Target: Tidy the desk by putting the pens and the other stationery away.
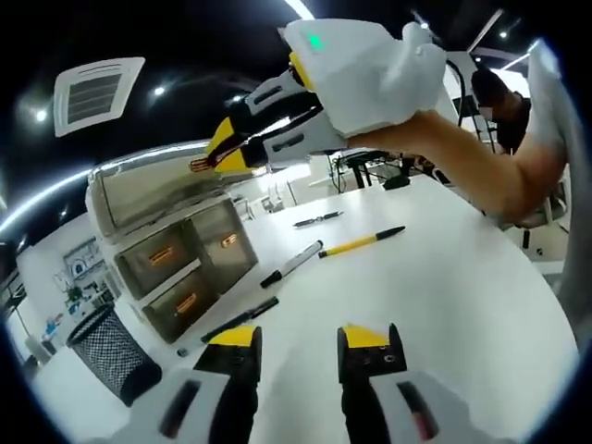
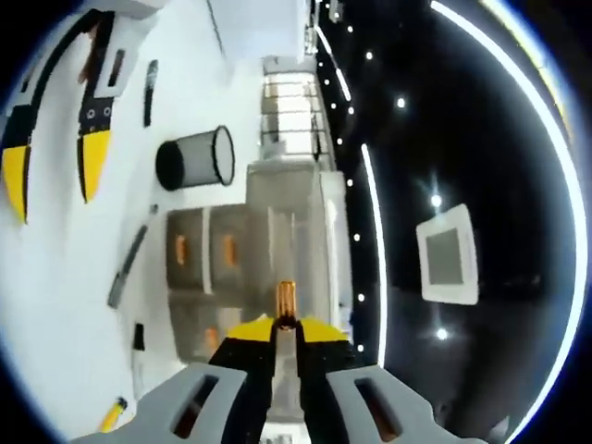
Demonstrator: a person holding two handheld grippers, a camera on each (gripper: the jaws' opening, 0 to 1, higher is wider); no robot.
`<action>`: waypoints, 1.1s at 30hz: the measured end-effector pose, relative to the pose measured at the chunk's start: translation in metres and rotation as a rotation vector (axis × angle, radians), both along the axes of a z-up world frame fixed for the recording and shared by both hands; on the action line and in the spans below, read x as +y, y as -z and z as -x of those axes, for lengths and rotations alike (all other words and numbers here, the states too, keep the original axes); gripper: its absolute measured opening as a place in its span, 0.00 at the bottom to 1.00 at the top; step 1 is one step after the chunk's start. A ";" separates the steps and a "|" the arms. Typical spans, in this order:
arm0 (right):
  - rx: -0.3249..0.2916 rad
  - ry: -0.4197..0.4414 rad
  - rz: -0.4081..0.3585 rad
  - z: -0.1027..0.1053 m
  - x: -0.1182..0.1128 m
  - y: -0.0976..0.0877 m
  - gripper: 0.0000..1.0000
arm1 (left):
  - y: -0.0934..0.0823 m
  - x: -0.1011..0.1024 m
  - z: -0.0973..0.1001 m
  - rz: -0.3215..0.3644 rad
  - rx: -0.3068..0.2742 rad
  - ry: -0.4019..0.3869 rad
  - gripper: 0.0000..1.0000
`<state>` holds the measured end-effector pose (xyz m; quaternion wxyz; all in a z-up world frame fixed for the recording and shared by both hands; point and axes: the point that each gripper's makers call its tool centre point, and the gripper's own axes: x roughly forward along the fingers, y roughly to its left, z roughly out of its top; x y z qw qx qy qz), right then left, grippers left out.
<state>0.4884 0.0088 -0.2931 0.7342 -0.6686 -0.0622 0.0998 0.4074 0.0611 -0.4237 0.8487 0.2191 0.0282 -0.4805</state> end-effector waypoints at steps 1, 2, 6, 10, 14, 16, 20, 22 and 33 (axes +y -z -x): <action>0.002 -0.006 -0.002 0.000 0.000 0.000 0.07 | 0.000 0.000 0.000 0.000 0.001 0.001 0.33; 0.001 -0.007 -0.002 0.000 0.001 0.000 0.07 | 0.001 0.000 0.000 -0.001 0.002 0.001 0.33; -0.011 -0.020 0.028 0.003 0.007 0.001 0.06 | 0.004 -0.002 0.001 -0.012 0.006 0.006 0.33; -0.004 0.048 -0.006 -0.001 0.001 0.001 0.06 | 0.005 -0.001 0.001 -0.016 0.005 0.005 0.33; 0.037 0.071 -0.029 -0.005 -0.006 -0.001 0.05 | 0.002 0.000 0.000 -0.010 0.002 0.000 0.33; 0.022 0.092 -0.019 -0.015 -0.014 0.000 0.05 | 0.001 0.000 0.001 -0.008 0.003 0.001 0.33; 0.021 0.100 -0.038 -0.024 -0.020 0.000 0.05 | 0.003 -0.002 0.003 -0.014 0.004 0.009 0.33; 0.018 0.099 -0.039 -0.025 -0.019 0.000 0.05 | 0.004 -0.002 0.004 -0.017 0.005 0.012 0.33; 0.015 0.050 -0.019 -0.027 -0.014 0.000 0.05 | 0.009 -0.002 0.003 -0.032 0.011 0.009 0.32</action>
